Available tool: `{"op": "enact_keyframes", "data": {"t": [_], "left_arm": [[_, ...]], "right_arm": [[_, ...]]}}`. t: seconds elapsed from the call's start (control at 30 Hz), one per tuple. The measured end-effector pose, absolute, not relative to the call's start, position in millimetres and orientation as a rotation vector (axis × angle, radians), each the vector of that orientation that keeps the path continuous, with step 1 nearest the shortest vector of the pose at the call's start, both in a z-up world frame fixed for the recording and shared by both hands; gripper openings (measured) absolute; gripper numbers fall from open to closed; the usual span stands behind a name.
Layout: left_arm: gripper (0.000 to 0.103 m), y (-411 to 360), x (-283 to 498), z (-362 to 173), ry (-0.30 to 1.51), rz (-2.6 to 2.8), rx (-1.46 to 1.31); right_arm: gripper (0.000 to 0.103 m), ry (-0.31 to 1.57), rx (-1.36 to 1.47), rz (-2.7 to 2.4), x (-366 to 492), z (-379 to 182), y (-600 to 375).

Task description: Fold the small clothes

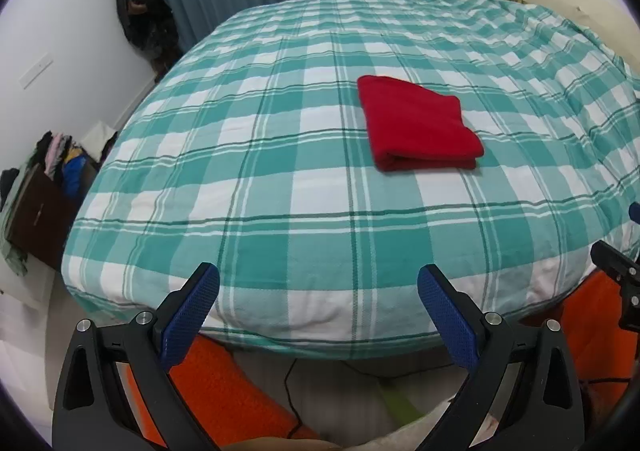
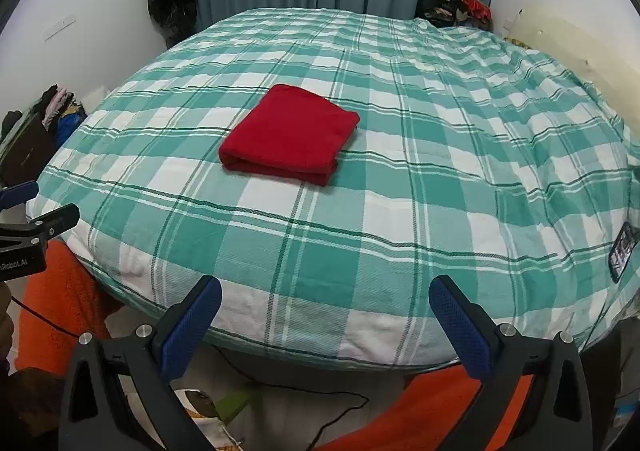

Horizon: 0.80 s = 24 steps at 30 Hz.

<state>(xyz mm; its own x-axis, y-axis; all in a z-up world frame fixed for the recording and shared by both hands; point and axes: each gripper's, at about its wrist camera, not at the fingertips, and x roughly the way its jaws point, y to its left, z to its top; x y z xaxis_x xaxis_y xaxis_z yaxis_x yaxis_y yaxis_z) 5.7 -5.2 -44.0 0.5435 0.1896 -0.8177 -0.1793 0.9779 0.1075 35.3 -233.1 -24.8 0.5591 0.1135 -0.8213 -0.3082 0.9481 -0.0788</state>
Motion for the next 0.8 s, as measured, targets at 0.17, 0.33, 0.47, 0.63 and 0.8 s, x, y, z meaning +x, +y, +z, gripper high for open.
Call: {"op": "enact_keyframes", "data": {"t": [0.17, 0.33, 0.47, 0.63, 0.8], "left_arm": [[0.1, -11, 5, -45, 0.975, 0.203, 0.023], [0.1, -14, 5, -45, 0.978, 0.197, 0.038], [0.1, -15, 5, -45, 0.977, 0.201, 0.043], [0.1, -10, 3, -50, 0.985, 0.201, 0.035], [0.1, -11, 2, -50, 0.977, 0.175, 0.017]], "right_arm": [[0.102, 0.944, -0.226, 0.24, 34, -23, -236], [0.102, 0.95, -0.221, 0.231, 34, -25, -239], [0.102, 0.951, -0.223, 0.236, 34, -26, -239], [0.102, 0.967, -0.23, 0.239, 36, -32, -233], [0.103, 0.956, -0.232, 0.256, 35, -29, -226]]}}
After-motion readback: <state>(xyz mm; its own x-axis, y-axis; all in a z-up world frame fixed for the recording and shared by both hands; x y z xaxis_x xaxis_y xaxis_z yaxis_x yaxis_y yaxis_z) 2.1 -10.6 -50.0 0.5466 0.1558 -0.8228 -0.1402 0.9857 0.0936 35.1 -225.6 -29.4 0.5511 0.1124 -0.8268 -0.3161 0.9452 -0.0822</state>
